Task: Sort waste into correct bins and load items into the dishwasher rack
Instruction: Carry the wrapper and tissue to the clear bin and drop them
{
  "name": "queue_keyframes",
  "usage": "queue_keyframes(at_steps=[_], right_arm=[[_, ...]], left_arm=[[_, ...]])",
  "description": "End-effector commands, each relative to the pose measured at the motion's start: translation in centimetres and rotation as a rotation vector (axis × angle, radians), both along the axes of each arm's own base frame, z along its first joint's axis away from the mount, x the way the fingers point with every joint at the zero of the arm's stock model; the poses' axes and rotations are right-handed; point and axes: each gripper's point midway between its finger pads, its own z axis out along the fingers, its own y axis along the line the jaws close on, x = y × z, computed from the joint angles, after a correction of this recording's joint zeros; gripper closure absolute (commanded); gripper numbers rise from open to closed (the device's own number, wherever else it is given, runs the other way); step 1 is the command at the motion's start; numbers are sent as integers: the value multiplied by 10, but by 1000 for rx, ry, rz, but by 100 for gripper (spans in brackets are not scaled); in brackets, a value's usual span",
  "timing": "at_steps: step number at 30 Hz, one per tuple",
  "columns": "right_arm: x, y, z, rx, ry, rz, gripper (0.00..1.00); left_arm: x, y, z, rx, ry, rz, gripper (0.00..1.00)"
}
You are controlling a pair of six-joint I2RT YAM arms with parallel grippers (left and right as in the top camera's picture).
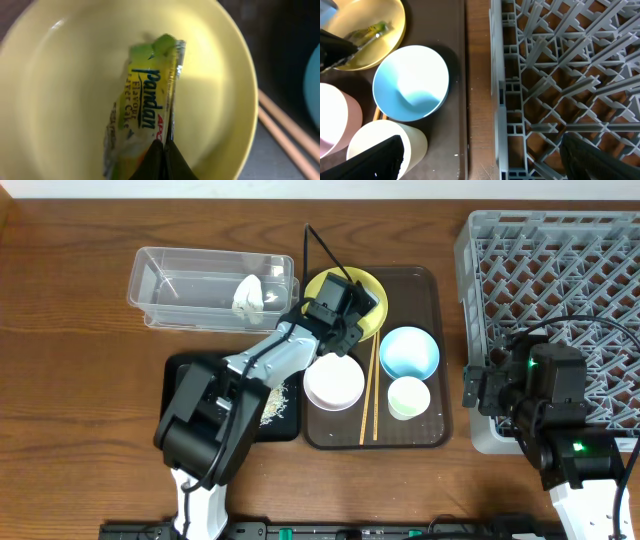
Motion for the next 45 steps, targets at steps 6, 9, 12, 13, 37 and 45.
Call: queue_keyframes(at_steps=[6,9,12,13,37,45], right_arm=[[3,2,8,7,-18,0,3],[3,2,8,8,-18,0,3],[3,2,8,8,-18,0,3],[3,2,8,8,-18,0,3],[3,2,8,7,-19,0,3],[3,2,8,7,-19,-1,3]], left_arm=[[-4,33,104,-213,-12,285,94],[-14,59,118,-243,40,401,94],[-12,85,131,-247,29,458,94],[-8,95,134,-249,14,482,94],[34,179,112,-104,-74,542,60],[-27,119,174,-420,80,430,32]])
